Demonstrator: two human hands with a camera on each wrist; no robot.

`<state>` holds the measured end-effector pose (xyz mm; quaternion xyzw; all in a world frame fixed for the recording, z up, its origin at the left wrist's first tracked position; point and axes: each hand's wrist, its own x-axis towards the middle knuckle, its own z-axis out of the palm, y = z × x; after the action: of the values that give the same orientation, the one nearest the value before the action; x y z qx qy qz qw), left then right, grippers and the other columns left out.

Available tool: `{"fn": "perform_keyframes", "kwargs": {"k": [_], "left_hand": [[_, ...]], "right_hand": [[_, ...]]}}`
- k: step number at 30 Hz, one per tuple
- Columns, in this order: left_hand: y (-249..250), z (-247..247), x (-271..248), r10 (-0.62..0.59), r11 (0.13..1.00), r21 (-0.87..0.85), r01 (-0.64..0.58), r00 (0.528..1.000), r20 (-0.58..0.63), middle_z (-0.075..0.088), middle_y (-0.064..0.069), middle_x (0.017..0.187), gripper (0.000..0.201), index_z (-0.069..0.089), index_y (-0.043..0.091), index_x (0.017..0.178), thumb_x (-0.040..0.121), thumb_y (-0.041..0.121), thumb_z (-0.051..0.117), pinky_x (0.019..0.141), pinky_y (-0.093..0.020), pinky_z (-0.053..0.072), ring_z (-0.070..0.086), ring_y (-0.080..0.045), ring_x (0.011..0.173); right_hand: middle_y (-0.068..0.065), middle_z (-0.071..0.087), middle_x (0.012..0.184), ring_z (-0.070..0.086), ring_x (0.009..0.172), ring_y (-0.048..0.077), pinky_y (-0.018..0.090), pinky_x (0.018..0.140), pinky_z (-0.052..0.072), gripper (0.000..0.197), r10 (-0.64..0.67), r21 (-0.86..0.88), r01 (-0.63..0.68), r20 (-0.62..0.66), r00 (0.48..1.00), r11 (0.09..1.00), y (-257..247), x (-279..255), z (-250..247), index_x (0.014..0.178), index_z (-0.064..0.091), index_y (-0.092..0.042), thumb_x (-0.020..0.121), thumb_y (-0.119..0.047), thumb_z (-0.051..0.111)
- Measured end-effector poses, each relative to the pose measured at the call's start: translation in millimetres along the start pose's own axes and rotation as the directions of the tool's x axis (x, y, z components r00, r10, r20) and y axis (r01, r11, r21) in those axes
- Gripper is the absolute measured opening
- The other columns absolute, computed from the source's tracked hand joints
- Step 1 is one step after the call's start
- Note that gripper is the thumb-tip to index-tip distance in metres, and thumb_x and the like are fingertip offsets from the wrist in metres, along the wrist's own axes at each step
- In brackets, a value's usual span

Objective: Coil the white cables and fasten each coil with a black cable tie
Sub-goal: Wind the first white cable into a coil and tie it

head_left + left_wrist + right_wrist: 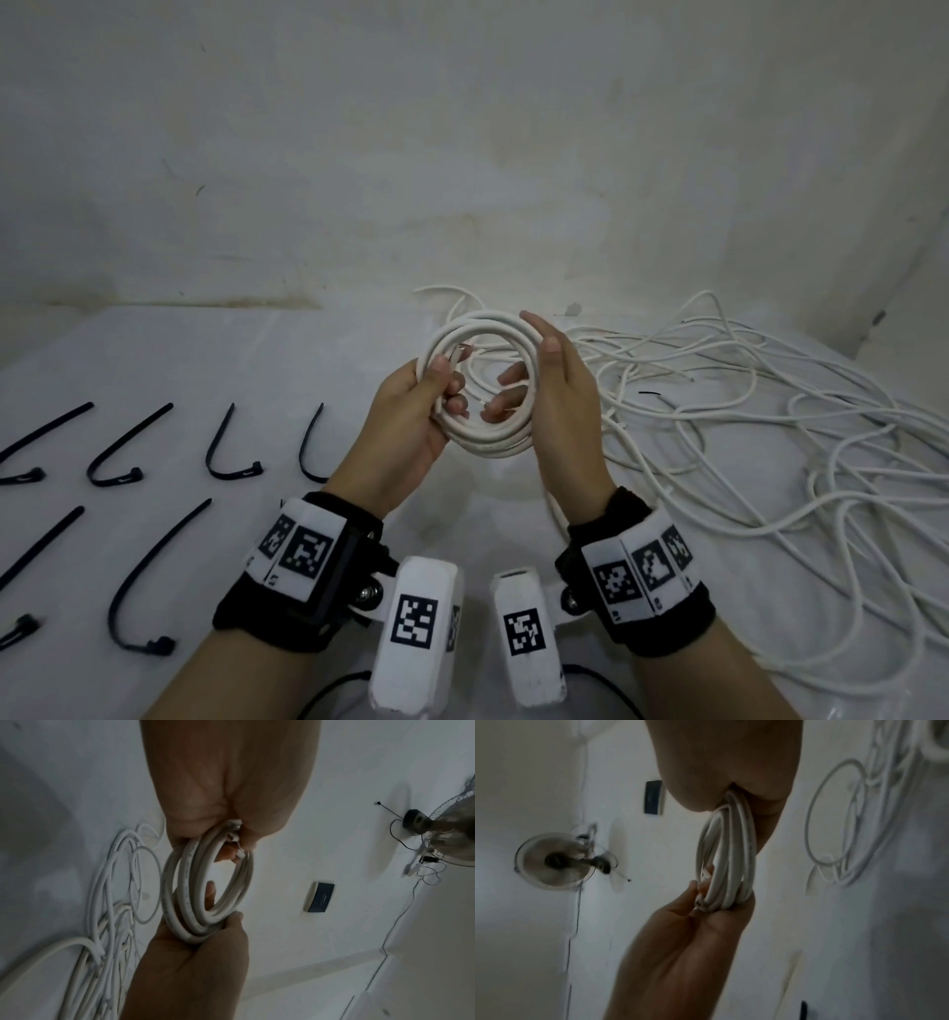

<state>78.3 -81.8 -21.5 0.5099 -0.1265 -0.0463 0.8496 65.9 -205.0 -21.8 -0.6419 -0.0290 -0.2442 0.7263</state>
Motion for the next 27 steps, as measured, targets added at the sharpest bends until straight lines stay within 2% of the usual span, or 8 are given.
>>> {"fn": "perform_keyframes", "kwargs": {"k": [3,5,8,10,14,18,22,27], "left_hand": [[-1.2,-1.8,1.2,0.004,0.998,-0.055,-0.005,1.000,-0.014,0.047,0.002,0.068,0.026,0.058,0.007,0.107,0.101,0.016,0.035,0.057,-0.017,0.039,0.044,-0.005,0.054],[-2.7,-2.7,2.3,0.007,0.997,-0.080,-0.010,0.999,-0.037,0.047,0.002,0.069,0.025,0.059,0.007,0.107,0.101,0.016,0.036,0.057,-0.018,0.040,0.045,-0.005,0.054],[-2.7,-3.2,3.0,0.019,0.990,-0.141,-0.028,0.998,-0.066,0.048,0.003,0.067,0.024,0.059,0.008,0.103,0.101,0.016,0.036,0.055,-0.017,0.042,0.046,-0.005,0.054],[-1.0,-5.9,4.4,0.031,0.987,-0.155,-0.042,0.997,-0.071,0.050,0.004,0.065,0.025,0.059,0.009,0.103,0.101,0.016,0.036,0.055,-0.017,0.042,0.047,-0.005,0.054],[0.7,-10.7,6.4,0.023,0.990,-0.135,-0.038,0.994,-0.110,0.053,0.004,0.070,0.025,0.060,0.009,0.104,0.101,0.017,0.036,0.059,-0.019,0.047,0.051,-0.005,0.056],[0.0,-10.3,4.1,-0.021,0.999,-0.028,0.017,0.988,-0.154,0.065,0.002,0.093,0.026,0.060,0.014,0.105,0.102,0.022,0.035,0.069,-0.031,0.056,0.066,-0.009,0.080],[2.4,-11.5,3.8,-0.043,0.999,-0.001,0.044,0.991,-0.129,0.069,0.001,0.106,0.029,0.056,0.014,0.112,0.104,0.024,0.031,0.073,-0.041,0.055,0.068,-0.019,0.099],[3.9,-16.9,6.7,0.006,0.998,0.055,0.003,0.986,-0.165,0.069,0.006,0.083,0.028,0.060,0.015,0.104,0.103,0.024,0.034,0.059,-0.028,0.056,0.070,-0.008,0.073]], "right_hand": [[0.014,0.060,0.108,0.064,0.076,0.003,0.011,0.066,0.048,0.031,-0.157,-0.177,0.155,0.006,0.988,0.972,3.0,3.0,-4.1,0.124,0.060,-0.018,0.103,-0.024,0.039],[0.014,0.054,0.104,0.051,0.084,-0.011,0.002,0.074,0.037,0.027,-0.264,-0.363,0.237,-0.026,0.964,0.901,4.5,5.4,-7.5,0.119,0.066,-0.019,0.099,-0.020,0.049],[0.008,0.058,0.090,0.051,0.079,-0.002,0.003,0.071,0.035,0.020,-0.324,-0.439,0.258,-0.083,0.942,0.861,5.4,7.2,-12.2,0.107,0.071,-0.020,0.091,-0.015,0.061],[0.004,0.065,0.085,0.056,0.075,0.004,0.007,0.070,0.040,0.014,-0.302,-0.395,0.245,-0.089,0.949,0.886,4.8,8.1,-13.3,0.098,0.072,-0.021,0.088,-0.013,0.065],[-0.006,0.067,0.072,0.062,0.068,0.013,0.040,0.070,0.057,0.011,-0.161,-0.266,0.131,-0.094,0.982,0.955,3.8,9.5,-11.2,0.075,0.069,-0.020,0.083,-0.012,0.070],[-0.002,0.069,0.073,0.065,0.069,0.021,0.048,0.072,0.058,0.008,-0.112,-0.209,0.090,-0.095,0.989,0.974,4.4,9.7,-10.9,0.074,0.069,-0.013,0.080,-0.010,0.072],[0.000,0.070,0.073,0.067,0.071,0.021,0.046,0.075,0.058,0.006,-0.068,-0.196,0.049,-0.092,0.993,0.979,6.1,8.0,-10.6,0.077,0.069,-0.012,0.079,-0.010,0.075],[0.008,0.070,0.073,0.066,0.067,0.013,0.023,0.067,0.054,0.013,0.018,-0.118,-0.020,-0.017,1.000,0.993,5.4,6.2,-11.8,0.074,0.066,-0.006,0.073,-0.005,0.079]]}}
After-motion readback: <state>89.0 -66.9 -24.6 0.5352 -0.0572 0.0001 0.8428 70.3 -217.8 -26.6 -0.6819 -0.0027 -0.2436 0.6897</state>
